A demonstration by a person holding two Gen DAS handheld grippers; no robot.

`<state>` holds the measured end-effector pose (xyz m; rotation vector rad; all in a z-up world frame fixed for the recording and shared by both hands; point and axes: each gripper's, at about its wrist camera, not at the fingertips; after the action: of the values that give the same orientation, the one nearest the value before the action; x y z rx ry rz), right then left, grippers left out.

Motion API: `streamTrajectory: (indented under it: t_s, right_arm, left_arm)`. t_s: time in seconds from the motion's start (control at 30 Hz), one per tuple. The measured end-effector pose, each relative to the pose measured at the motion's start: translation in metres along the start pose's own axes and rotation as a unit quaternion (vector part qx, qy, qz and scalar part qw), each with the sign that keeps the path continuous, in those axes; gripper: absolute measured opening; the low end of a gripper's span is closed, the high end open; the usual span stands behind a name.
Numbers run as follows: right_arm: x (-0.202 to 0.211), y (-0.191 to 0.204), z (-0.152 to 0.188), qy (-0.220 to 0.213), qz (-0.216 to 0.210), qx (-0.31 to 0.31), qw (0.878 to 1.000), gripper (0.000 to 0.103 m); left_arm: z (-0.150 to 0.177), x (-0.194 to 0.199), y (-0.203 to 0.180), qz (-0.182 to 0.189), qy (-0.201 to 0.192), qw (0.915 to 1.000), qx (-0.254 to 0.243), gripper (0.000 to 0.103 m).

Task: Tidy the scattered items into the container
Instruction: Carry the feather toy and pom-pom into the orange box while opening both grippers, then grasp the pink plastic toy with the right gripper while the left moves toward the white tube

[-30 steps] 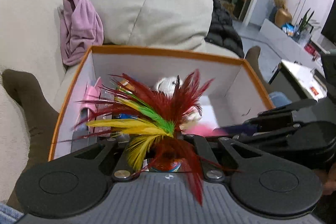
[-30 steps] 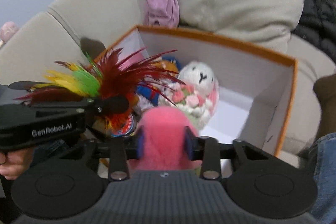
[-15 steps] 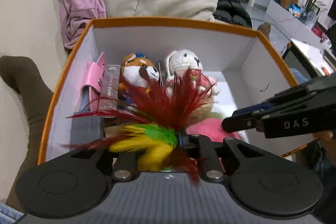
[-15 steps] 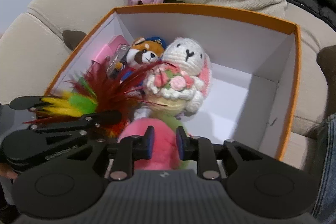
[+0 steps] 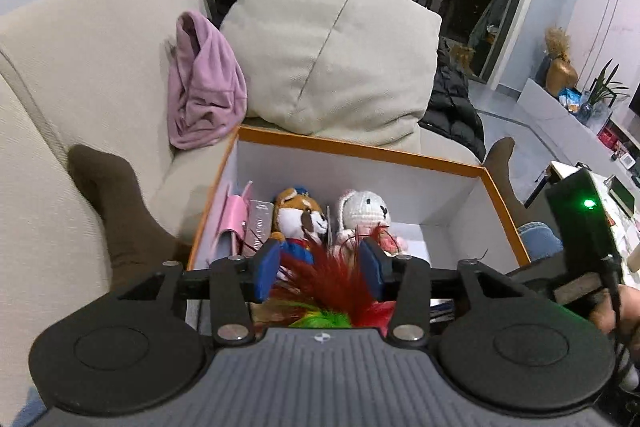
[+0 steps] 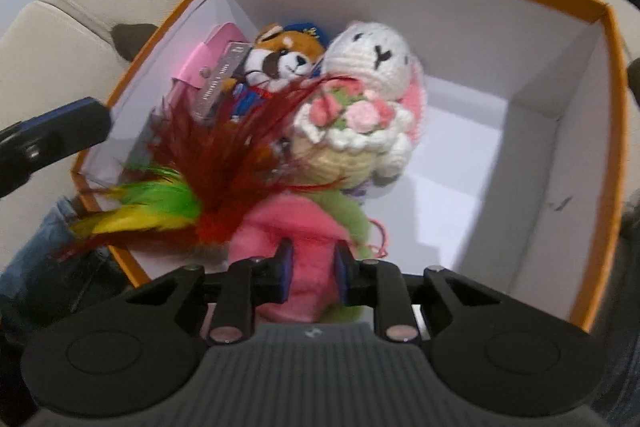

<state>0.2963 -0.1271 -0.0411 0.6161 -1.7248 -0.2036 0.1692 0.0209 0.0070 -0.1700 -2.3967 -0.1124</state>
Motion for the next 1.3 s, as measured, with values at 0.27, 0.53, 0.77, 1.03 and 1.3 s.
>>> streamTrajectory:
  t_s: [0.27, 0.53, 0.77, 1.03, 1.3]
  right_arm:
    - [0.046, 0.006, 0.023, -0.082, -0.005, 0.019, 0.996, 0.024]
    - [0.110, 0.002, 0.099, -0.161, -0.032, 0.026, 0.986, 0.024]
    - [0.111, 0.005, 0.166, -0.138, -0.009, 0.062, 0.988, 0.032]
    - [0.076, 0.019, 0.202, -0.039, 0.012, 0.203, 0.978, 0.038]
    - [0.044, 0.028, 0.200, 0.035, 0.011, 0.310, 0.950, 0.048]
  left_arm:
    - [0.010, 0.040, -0.015, 0.025, -0.001, 0.9995, -0.021, 0.051]
    - [0.062, 0.062, -0.046, 0.061, 0.049, 0.9968, -0.015, 0.051]
    - [0.110, 0.057, -0.062, 0.086, 0.101, 0.9909, 0.022, 0.051]
    - [0.136, 0.058, -0.077, 0.085, 0.128, 0.9878, 0.023, 0.051]
    - [0.142, 0.064, -0.077, 0.080, 0.120, 0.9889, 0.037, 0.051]
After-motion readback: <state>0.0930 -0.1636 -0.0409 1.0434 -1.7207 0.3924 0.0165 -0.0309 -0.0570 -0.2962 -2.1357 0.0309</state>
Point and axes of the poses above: each gripper's, at about its wrist camera, not at the fingertips, and x roughly against the way its jaws point, y to its left, z to its underside, and after that the axes turned 15 degrees about -x, right-handed
